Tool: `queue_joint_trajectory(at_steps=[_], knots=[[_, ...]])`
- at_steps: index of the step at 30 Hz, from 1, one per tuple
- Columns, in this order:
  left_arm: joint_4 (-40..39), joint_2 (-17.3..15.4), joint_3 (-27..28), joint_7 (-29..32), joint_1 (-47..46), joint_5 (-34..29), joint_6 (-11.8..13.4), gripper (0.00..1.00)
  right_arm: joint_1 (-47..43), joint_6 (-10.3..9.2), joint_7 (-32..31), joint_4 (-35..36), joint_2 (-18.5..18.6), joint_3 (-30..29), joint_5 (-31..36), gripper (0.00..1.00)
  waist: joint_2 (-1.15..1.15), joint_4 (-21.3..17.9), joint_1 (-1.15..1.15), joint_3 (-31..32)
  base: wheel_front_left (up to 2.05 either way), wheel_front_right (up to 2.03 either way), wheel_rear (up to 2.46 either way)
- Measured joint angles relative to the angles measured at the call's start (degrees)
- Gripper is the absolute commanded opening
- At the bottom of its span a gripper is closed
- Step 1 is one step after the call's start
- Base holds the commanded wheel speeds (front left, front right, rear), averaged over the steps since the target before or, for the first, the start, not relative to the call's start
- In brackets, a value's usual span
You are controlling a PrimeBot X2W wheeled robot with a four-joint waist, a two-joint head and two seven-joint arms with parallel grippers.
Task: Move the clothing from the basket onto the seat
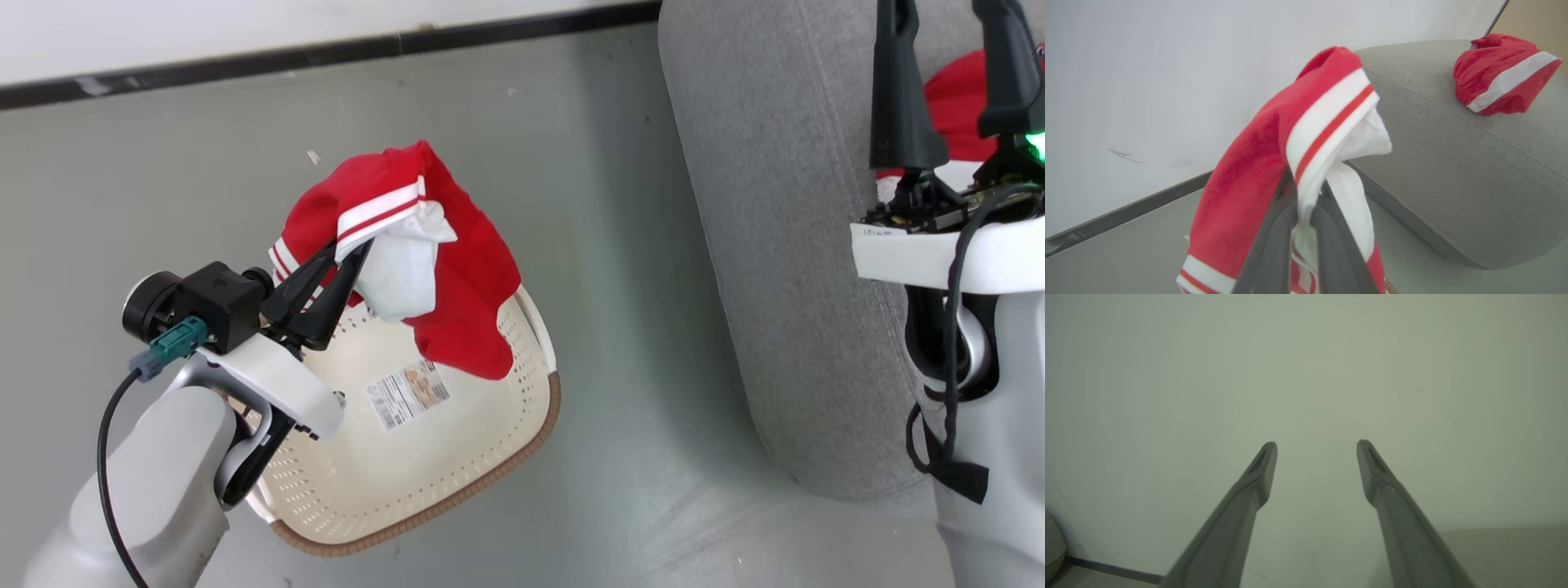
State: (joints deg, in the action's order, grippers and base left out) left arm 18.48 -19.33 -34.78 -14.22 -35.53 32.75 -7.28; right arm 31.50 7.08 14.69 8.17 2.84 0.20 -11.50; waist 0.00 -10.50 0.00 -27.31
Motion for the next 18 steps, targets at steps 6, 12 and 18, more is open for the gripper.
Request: queue_joint_trajectory(at_steps=[6, 12, 18], knots=[[-3.71, 0.76, 1.51, -0.01, 1.09, 0.51, 0.00, 0.00, -2.59, 0.00, 0.00, -1.11, 0.01, 0.05, 0.54, 1.00, 0.00, 1.17, 0.00, 3.59, 0.00, 0.00, 0.00], [-6.02, 0.74, 2.31, -0.07, 1.58, 0.57, 0.00, 0.00, -5.18, 0.00, 0.00, -2.42, 0.01, 0.71, 0.90, 1.00, 0.00, 2.19, 0.00, 7.15, 0.00, 0.00, 0.00], [-7.87, 1.04, 2.56, -0.07, 2.02, 1.13, 0.26, 0.00, -8.34, 0.00, 0.00, -3.96, 0.01, 1.80, 0.32, 1.00, 0.00, 3.15, 0.00, 10.60, 0.00, 0.00, 0.00]])
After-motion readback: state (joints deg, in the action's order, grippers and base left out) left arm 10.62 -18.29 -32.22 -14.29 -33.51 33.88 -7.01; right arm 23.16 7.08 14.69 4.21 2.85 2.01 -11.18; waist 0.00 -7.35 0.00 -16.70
